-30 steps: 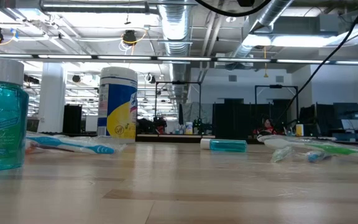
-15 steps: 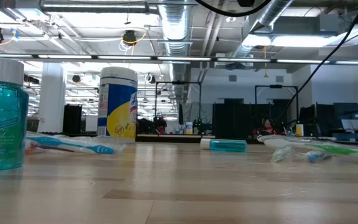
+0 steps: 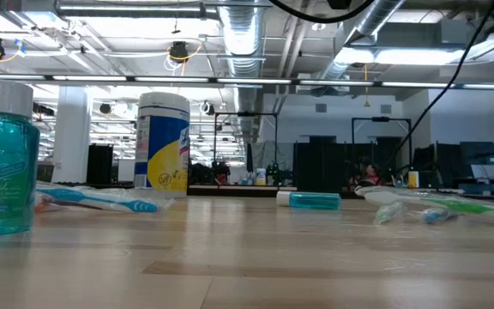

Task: Pick & Place toothbrushing station
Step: Put the right blue toothbrush into the wire organizer

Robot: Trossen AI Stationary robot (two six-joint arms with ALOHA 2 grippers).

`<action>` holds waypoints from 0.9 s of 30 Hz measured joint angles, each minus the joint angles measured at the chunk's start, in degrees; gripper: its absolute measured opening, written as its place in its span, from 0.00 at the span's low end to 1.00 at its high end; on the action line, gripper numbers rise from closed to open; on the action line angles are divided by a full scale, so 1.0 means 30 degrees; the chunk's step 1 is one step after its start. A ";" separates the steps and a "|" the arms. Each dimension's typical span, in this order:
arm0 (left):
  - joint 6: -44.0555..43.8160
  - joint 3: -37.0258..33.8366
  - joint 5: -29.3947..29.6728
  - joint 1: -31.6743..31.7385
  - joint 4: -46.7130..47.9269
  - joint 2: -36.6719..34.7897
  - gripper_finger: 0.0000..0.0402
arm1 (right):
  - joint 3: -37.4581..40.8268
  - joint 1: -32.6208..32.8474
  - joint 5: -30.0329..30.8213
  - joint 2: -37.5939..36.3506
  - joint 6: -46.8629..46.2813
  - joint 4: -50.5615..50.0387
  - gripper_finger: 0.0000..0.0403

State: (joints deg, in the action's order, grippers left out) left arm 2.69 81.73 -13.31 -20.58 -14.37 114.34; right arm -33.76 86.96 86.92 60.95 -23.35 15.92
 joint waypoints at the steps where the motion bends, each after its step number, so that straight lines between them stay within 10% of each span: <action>1: -0.0005 0.0000 -0.0003 0.0000 0.0000 0.0000 0.40 | 0.0000 -0.0103 -0.0125 -0.0409 0.0000 -0.0415 0.41; 15: -0.0005 0.0000 0.0001 0.0000 0.0000 0.0000 0.40 | -0.0007 -0.3828 -0.4124 -0.4001 -0.0507 -0.5346 0.38; 27: -0.0005 0.0000 -0.0003 0.0000 0.0007 0.0000 0.40 | -0.0007 -0.8465 -0.8682 -0.6255 -0.7691 -1.2638 0.34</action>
State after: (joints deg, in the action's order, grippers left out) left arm 2.68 81.73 -13.32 -20.58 -14.35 114.34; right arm -33.78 61.56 60.87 42.18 -46.43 -21.99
